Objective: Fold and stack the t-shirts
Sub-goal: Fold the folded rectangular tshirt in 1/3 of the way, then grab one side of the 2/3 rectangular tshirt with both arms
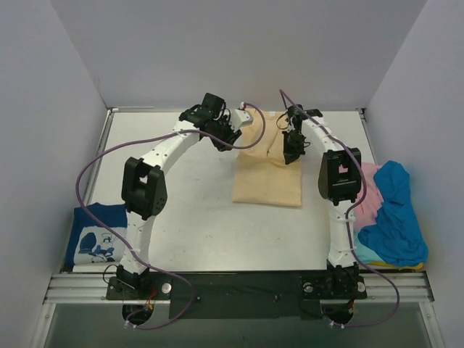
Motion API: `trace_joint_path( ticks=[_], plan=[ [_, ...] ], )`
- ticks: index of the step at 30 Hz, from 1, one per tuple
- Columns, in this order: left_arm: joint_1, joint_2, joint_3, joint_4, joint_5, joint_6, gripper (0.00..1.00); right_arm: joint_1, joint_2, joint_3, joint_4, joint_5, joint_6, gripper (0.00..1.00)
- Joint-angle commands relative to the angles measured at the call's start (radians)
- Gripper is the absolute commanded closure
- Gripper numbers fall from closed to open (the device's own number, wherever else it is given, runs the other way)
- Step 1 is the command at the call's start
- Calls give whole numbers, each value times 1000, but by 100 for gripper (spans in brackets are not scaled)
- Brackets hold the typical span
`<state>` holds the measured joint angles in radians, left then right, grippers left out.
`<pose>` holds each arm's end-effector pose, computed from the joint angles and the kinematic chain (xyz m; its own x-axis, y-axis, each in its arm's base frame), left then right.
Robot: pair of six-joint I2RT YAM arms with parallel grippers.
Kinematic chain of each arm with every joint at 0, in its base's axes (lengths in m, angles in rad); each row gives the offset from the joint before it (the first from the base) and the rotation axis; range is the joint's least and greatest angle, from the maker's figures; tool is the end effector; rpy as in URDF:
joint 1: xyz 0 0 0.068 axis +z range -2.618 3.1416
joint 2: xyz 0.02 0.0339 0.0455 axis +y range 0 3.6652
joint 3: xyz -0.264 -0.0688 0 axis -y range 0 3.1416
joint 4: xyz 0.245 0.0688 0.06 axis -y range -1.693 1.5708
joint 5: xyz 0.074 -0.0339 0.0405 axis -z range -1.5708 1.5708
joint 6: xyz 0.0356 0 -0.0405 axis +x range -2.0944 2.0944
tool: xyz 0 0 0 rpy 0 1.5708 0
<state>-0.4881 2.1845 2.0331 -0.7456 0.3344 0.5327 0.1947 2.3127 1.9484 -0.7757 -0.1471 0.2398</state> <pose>0.4277 -0.2403 0.2676 -0.2777 0.6906 -0.6678 0.8879 0.4499 0.0959 0.4839 0.1008 0.1776 -0.9257 0.0569 -0.3740 -0.0325 0.9730 0.2285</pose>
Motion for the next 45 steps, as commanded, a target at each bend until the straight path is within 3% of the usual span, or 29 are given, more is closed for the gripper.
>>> trace_joint_path(
  ticks=[1,5,10,12,14,15,16,17,18,24,31,34,35,37,38,39,40,41,45],
  plan=[
    [3,-66,-8,-1,28,24,56,-47,60,184,-34,86,6,100],
    [-10,-74,-39,-17,34,56,57,-89,54,287,-34,38,29,100],
    [-58,-95,-103,-104,109,139,60,-110,-123,69,-33,24,12,98],
    [-95,-109,-146,-156,162,250,60,-109,-225,-89,-27,14,27,86],
    [-136,-130,-207,-187,207,344,59,-106,-326,-256,-7,-17,59,66],
    [-144,-138,-246,-195,222,381,57,-104,-379,-363,-2,-44,85,62],
    [-161,-141,-260,-210,244,436,49,-101,-401,-408,10,-61,98,57],
    [-168,-140,-281,-213,253,463,24,-100,-439,-495,16,-96,119,52],
    [-179,-138,-292,-203,252,496,16,-94,-456,-529,27,-106,127,45],
    [-218,-112,-372,-57,114,474,14,-98,-524,-779,139,-161,220,39],
    [-236,-89,-416,9,-1,454,25,-95,-500,-859,248,-181,288,43],
    [-237,-92,-438,35,-11,415,30,-97,-495,-904,273,-196,309,52],
    [-239,-94,-441,51,-14,402,35,-95,-495,-913,288,-197,311,60],
    [-239,-92,-453,74,-21,377,55,-104,-489,-928,300,-195,311,78],
    [-237,-94,-458,78,-24,369,75,-110,-489,-933,302,-206,314,85],
    [-237,-95,-453,74,-21,362,84,-115,-492,-936,302,-210,311,92],
    [-237,-97,-449,62,-21,356,100,-118,-506,-934,299,-223,308,94],
    [-239,-98,-433,30,-11,342,100,-120,-527,-934,285,-223,296,100],
    [-231,-141,-435,-84,41,328,100,-117,-607,-948,201,-252,245,100]
  ],
)
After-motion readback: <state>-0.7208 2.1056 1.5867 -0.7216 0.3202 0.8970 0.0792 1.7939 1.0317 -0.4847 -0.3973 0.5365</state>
